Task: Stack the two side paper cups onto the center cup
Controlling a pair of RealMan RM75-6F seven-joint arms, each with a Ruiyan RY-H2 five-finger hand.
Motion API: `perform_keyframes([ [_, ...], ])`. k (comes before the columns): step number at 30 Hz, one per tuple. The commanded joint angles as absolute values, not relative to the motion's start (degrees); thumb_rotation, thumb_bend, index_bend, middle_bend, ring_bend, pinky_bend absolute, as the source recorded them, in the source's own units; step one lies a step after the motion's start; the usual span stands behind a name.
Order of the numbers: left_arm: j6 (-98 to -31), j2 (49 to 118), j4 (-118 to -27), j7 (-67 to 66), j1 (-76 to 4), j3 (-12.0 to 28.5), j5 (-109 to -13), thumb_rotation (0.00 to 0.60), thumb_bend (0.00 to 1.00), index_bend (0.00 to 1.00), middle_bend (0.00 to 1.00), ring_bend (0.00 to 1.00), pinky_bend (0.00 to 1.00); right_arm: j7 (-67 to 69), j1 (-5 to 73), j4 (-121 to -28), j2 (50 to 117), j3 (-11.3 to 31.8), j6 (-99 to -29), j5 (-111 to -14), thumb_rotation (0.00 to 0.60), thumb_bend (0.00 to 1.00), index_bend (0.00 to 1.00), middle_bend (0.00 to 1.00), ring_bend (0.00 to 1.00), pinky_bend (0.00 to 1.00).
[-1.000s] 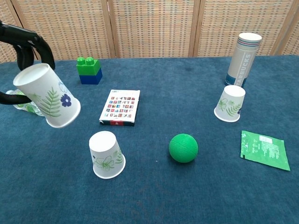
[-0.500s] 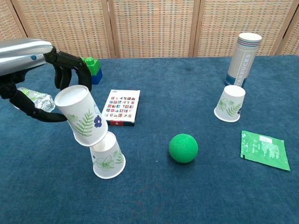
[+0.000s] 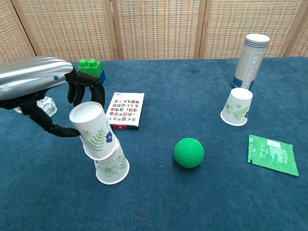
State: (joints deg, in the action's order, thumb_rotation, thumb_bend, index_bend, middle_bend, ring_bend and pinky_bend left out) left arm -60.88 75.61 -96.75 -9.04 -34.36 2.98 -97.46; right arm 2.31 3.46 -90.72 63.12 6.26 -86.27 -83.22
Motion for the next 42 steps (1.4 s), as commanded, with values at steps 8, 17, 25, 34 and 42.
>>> perform_keyframes([
  [8,-60.5,75.6,-97.5,-11.2,-34.7,2.6,-96.2,0.6,0.29,0.46,0.38,0.39,0.41,2.6,3.5,-90.7,63.0,6.3,-86.2,-83.1,0.6,0.0,0.0,0.0,0.0,0.0],
  [17,-59.8,75.7,-97.5,-12.1,-35.3,1.7,-96.2,0.6,0.22,0.0,0.0,0.0,0.13,2.7,3.5,-90.8,62.9,6.3,-86.1,-82.9,0.6,0.0,0.0,0.0,0.0,0.0],
  [25,-61.9,73.9,-99.1,-9.9,-34.7,1.5,-96.1,0.6,0.21,0.0,0.0,0.0,0.11,2.4,3.6,-90.8,63.0,6.2,-85.8,-83.0,0.6,0.0,0.0,0.0,0.0,0.0],
  [34,-70.7,68.3,-100.9,-9.1,-28.1,2.4,-89.5,0.6,0.2,0.0,0.0,0.0,0.0,1.7,4.0,-90.1,63.4,6.3,-84.9,-82.5,0.6,0.0,0.0,0.0,0.0,0.0],
  [42,-79.6,65.9,-98.1,-9.6,-18.9,4.5,-76.3,0.6,0.2,0.0,0.0,0.0,0.0,3.1,11.0,-90.0,63.5,7.5,-75.2,-83.2,0.6,0.0,0.04,0.0,0.0,0.0],
])
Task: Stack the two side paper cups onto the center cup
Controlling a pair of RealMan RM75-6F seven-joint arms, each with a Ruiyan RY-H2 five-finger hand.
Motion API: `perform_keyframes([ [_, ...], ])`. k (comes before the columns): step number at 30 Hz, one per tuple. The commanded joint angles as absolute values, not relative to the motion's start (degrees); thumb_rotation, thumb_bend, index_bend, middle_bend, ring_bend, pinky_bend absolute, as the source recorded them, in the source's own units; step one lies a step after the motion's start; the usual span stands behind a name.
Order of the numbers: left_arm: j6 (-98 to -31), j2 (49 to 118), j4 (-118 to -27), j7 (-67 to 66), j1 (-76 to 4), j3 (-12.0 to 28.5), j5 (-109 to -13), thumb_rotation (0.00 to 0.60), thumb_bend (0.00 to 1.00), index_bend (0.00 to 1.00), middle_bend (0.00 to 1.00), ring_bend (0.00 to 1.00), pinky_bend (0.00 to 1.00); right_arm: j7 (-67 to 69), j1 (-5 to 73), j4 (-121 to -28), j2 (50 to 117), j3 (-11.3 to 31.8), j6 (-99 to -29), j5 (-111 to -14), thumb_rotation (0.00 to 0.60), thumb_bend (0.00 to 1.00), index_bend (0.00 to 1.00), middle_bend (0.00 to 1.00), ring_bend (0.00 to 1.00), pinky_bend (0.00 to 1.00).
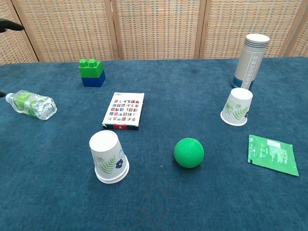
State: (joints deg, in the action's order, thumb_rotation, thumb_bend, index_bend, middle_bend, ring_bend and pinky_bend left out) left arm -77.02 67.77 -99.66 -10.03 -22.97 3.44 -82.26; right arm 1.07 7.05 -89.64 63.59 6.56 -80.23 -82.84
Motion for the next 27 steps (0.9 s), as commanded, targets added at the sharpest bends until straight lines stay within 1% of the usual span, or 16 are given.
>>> perform_keyframes([
  [1,-80.0,65.6,-97.8,-9.1,-18.2,4.7,-75.0,0.6,0.2,0.0,0.0,0.0,0.0,4.0,12.2,-90.1,63.6,8.0,-74.0,-83.6,0.6,0.0,0.05,0.0,0.0,0.0],
  [5,-80.0,64.1,-98.1,-5.0,-15.8,5.0,-71.4,0.6,0.2,0.0,0.0,0.0,0.0,6.6,17.3,-89.8,65.0,9.8,-69.7,-85.3,0.6,0.0,0.09,0.0,0.0,0.0],
  [9,-79.1,62.6,-97.3,-4.6,-15.0,5.2,-69.5,0.6,0.2,0.0,0.0,0.0,0.0,4.9,22.6,-89.4,67.0,11.5,-63.8,-83.9,0.6,0.0,0.1,0.01,0.0,0.0],
  [13,-77.2,61.5,-97.1,-3.6,-15.2,5.8,-68.2,0.6,0.2,0.0,0.0,0.0,0.0,1.5,28.2,-87.3,70.2,13.6,-56.2,-78.7,0.6,0.0,0.12,0.03,0.0,0.0],
  [18,-77.4,60.8,-96.6,-3.7,-14.7,5.6,-69.4,0.6,0.13,0.0,0.0,0.0,0.0,-1.9,33.5,-83.3,74.8,15.1,-48.4,-71.0,0.6,0.0,0.13,0.08,0.0,0.0],
  [22,-77.1,60.1,-96.2,-1.0,-14.3,5.5,-70.9,0.6,0.11,0.0,0.0,0.0,0.0,-2.8,36.1,-81.2,77.3,15.6,-44.4,-66.3,0.6,0.0,0.15,0.1,0.0,0.0],
  [27,-76.9,60.1,-96.1,-1.1,-14.3,5.5,-71.7,0.6,0.11,0.0,0.0,0.0,0.0,-3.9,39.0,-76.4,81.2,16.1,-42.0,-62.0,0.6,0.04,0.19,0.16,0.01,0.08],
])
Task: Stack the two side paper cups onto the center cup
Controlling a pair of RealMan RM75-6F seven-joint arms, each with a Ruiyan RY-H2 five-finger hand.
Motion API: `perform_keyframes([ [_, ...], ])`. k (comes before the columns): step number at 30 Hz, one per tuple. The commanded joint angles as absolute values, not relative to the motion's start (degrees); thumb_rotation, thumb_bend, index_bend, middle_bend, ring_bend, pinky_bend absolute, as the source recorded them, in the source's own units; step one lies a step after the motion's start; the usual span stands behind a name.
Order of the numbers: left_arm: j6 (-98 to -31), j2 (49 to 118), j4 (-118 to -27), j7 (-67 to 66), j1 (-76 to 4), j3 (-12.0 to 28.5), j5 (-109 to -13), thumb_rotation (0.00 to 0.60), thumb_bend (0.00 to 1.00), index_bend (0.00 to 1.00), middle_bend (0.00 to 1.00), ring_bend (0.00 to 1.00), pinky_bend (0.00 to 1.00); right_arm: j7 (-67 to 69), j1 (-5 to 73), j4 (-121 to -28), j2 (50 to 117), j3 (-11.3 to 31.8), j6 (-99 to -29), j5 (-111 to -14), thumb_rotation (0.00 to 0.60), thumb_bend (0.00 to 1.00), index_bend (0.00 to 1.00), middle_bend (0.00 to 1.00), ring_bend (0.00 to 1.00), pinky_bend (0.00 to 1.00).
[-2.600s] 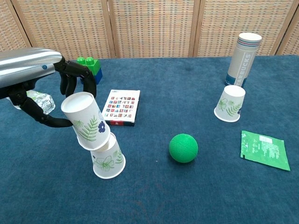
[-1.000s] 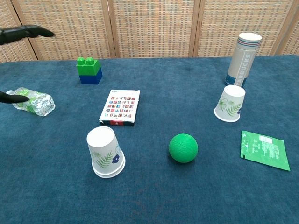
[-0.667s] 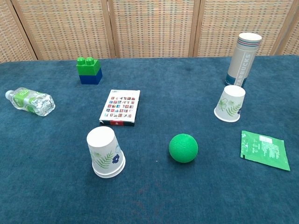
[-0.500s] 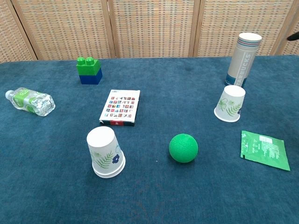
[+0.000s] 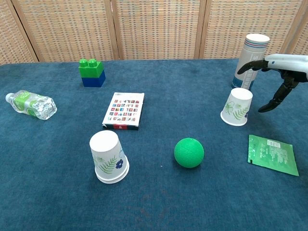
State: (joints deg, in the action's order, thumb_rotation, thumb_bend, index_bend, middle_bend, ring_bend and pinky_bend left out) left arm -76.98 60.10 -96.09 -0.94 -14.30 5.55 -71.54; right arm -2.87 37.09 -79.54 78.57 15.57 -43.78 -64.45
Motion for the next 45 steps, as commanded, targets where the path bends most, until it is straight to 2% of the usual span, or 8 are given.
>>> perform_keyframes([
  [1,-76.8,60.2,-96.1,-1.2,-14.3,5.6,-71.7,0.6,0.11,0.0,0.0,0.0,0.0,-4.2,39.6,-75.1,82.1,16.2,-41.4,-61.0,0.6,0.05,0.21,0.17,0.02,0.09],
  [4,-76.6,60.4,-96.0,-1.6,-14.3,5.8,-71.4,0.6,0.11,0.0,0.0,0.0,0.0,-4.5,40.7,-72.6,84.1,16.3,-40.7,-59.1,0.6,0.05,0.24,0.2,0.05,0.16],
  [10,-75.1,60.8,-95.7,-1.7,-14.7,6.0,-71.0,0.6,0.11,0.0,0.0,0.0,0.0,-3.4,41.9,-69.3,86.6,16.4,-40.0,-57.6,0.6,0.13,0.29,0.27,0.14,0.21],
  [18,-74.5,61.0,-95.4,-1.7,-14.8,6.3,-70.9,0.6,0.11,0.0,0.0,0.0,0.0,-3.0,42.3,-65.1,89.4,16.1,-41.8,-57.8,0.6,0.27,0.43,0.49,0.37,0.32],
  [24,-74.1,60.9,-95.7,-1.8,-14.7,6.4,-70.8,0.6,0.11,0.0,0.0,0.0,0.0,-2.1,42.4,-63.8,90.6,15.9,-43.5,-59.3,0.6,0.32,0.49,0.55,0.42,0.39],
  [30,-73.8,60.7,-95.9,-1.6,-14.6,6.4,-70.9,0.6,0.11,0.0,0.0,0.0,0.0,-1.4,42.0,-65.2,89.7,15.4,-44.8,-61.2,0.6,0.35,0.5,0.56,0.43,0.39],
  [35,-73.6,60.7,-96.2,-1.7,-14.6,6.4,-71.3,0.6,0.11,0.0,0.0,0.0,0.0,0.1,41.1,-71.2,86.4,15.3,-47.5,-64.7,0.6,0.37,0.5,0.55,0.43,0.39],
  [45,-73.1,60.8,-96.6,-2.5,-14.8,6.4,-71.3,0.6,0.11,0.0,0.0,0.0,0.0,-0.4,40.6,-94.6,75.9,14.5,-53.7,-77.6,0.6,0.37,0.5,0.55,0.43,0.39],
])
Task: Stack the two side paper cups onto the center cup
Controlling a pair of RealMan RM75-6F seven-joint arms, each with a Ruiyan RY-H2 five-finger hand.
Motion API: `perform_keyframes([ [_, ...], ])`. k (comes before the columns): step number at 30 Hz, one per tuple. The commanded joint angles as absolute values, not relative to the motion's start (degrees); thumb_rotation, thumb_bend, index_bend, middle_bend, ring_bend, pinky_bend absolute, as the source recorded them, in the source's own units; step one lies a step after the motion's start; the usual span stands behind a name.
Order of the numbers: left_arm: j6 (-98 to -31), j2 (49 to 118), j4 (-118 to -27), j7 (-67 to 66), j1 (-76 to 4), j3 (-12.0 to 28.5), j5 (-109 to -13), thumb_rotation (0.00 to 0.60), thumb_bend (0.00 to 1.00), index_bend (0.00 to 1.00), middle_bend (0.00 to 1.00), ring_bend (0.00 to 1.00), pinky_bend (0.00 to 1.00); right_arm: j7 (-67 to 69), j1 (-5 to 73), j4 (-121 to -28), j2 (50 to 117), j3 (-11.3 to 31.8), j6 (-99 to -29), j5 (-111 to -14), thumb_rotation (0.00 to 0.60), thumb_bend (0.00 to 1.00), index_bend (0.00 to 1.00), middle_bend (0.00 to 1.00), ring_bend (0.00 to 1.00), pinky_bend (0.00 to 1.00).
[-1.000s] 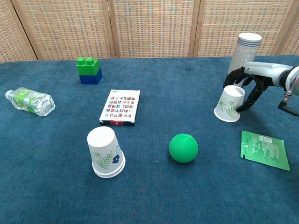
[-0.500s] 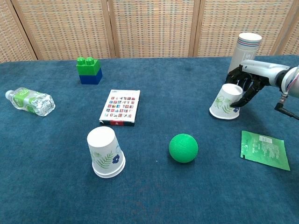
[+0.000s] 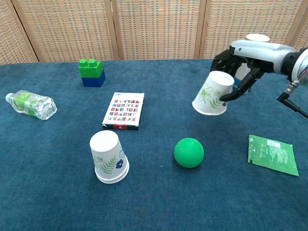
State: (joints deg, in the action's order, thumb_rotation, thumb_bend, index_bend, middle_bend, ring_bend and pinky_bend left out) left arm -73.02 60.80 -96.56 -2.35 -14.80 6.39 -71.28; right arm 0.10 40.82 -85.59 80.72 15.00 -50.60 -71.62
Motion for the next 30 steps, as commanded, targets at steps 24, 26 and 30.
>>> perform_keyframes([
  [24,-73.0,60.3,-97.2,-1.6,-14.1,6.1,-72.4,0.6,0.11,0.0,0.0,0.0,0.0,-23.9,51.8,-104.2,87.3,15.4,-50.8,-70.0,0.6,0.37,0.5,0.55,0.43,0.39],
  [26,-72.9,60.2,-97.1,-1.2,-14.1,6.1,-72.5,0.6,0.11,0.0,0.0,0.0,0.0,-25.6,52.7,-103.7,88.7,15.6,-51.2,-68.0,0.6,0.37,0.5,0.55,0.43,0.39],
  [30,-72.9,60.0,-97.0,-0.5,-14.1,6.2,-72.8,0.6,0.12,0.0,0.0,0.0,0.0,-28.3,54.0,-103.3,90.5,15.7,-52.0,-65.4,0.6,0.37,0.5,0.55,0.43,0.39],
])
